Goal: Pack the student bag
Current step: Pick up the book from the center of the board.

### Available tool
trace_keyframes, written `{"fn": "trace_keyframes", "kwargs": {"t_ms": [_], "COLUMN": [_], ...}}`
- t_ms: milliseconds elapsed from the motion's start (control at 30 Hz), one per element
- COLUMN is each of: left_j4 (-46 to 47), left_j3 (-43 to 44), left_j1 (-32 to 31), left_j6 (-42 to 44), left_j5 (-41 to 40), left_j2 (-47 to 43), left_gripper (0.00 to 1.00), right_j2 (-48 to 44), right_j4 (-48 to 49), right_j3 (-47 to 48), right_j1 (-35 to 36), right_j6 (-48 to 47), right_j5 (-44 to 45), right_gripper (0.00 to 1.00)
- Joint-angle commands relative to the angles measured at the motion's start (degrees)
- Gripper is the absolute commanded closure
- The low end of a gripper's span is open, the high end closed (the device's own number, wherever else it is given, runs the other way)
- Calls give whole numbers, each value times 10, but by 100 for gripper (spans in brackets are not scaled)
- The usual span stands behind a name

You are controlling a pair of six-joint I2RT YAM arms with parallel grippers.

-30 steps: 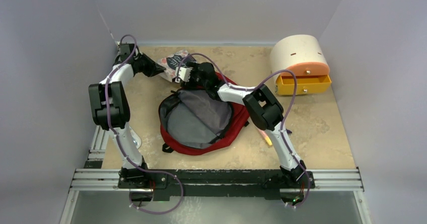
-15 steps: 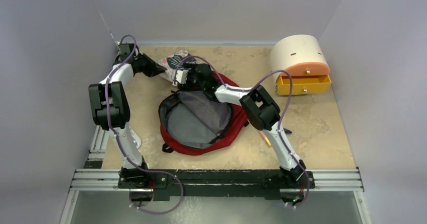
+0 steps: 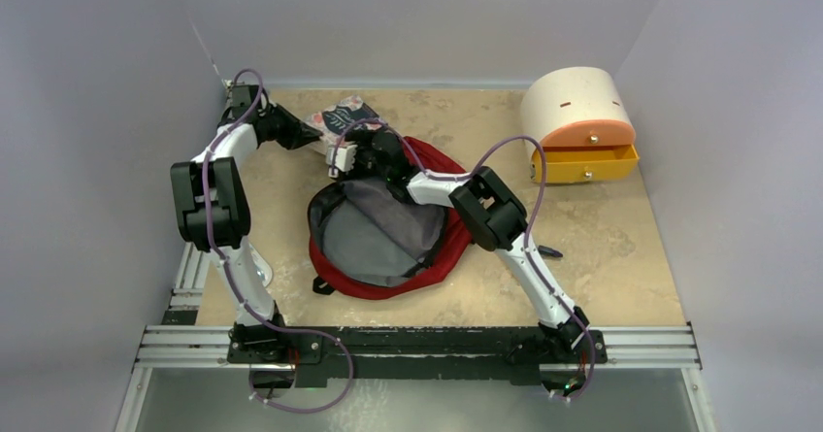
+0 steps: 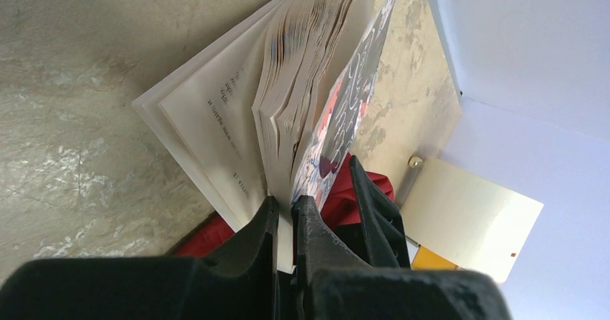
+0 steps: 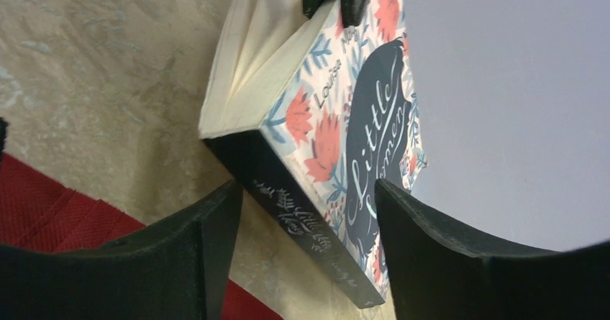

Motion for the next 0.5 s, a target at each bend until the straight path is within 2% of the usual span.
{"fn": "trace_keyframes", "kwargs": {"t_ms": [0,67,133,300,467], "left_j4": [33,38,43,46,32], "left_j3": [-9,-14,-18,-20,-7], "left_j1": [0,0,0,2,14], "left_j6": [-12,-10,-10,-5,9], "left_j5": [37,44,50,53,39], "left_j2": [-42,-44,-45,-56,-82], "left_gripper": [100,100,100,98,55], "right_j2": [-2,-4,-7,-13,-34], "right_j4": [81,106,134,147,182], "right_j3": [28,23,13,1,-28], "right_j1": [3,4,4,4,0], "right_j6": [-1,10,18,21,21], "right_j5": [10,11,15,10,6], "right_gripper": [39,54,64,78,92]}}
